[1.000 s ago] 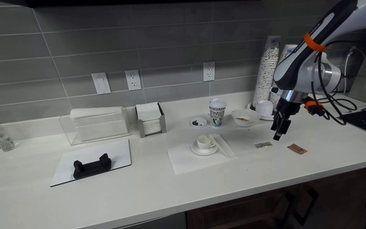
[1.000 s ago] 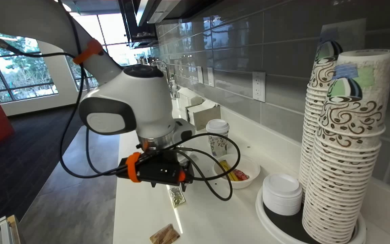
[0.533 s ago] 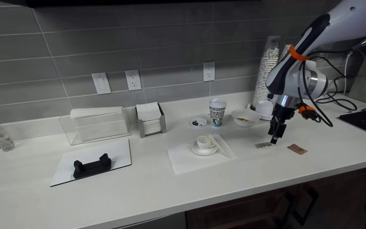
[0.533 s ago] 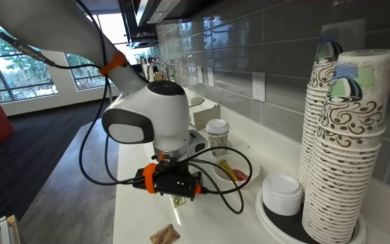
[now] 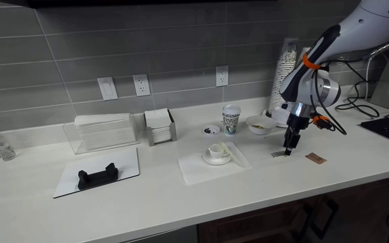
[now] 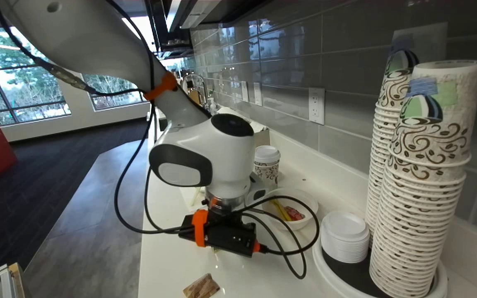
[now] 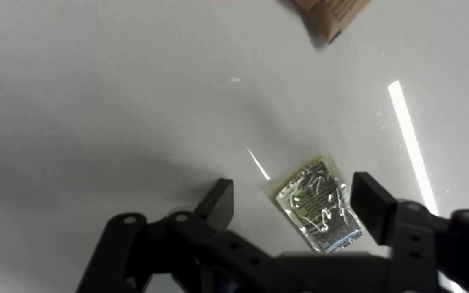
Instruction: Pick up the silver sachet on the counter and put it in the white bowl
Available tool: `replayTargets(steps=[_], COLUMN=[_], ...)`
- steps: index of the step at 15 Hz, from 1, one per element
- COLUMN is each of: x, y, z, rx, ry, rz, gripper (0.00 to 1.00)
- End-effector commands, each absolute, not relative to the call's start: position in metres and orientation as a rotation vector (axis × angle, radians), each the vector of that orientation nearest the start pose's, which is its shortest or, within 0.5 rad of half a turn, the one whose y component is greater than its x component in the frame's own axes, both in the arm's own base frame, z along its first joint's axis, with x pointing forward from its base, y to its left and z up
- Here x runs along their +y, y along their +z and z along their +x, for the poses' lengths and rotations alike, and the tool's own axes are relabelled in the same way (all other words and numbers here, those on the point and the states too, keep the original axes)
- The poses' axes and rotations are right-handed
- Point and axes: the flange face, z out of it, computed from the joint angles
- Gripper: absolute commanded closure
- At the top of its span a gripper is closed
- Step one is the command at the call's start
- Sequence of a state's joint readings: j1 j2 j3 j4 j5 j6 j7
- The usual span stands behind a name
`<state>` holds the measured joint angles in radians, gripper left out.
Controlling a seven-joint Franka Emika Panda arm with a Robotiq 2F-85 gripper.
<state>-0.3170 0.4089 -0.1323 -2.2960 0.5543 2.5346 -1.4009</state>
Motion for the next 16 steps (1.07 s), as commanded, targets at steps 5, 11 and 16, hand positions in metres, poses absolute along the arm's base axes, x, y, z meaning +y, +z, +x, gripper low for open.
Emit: replayTargets(steps=[5, 11, 16], x=[-0.232, -0.221, -0.217], y=[0.150, 0.153, 0.158], z=[0.461, 0.463, 0.467], rx=[-0.654, -0.704, -0.688], ry=[-0.003, 0.042, -0.016], rz=[-2.784, -2.767, -2.824], gripper=[0.59, 0.62, 0.26])
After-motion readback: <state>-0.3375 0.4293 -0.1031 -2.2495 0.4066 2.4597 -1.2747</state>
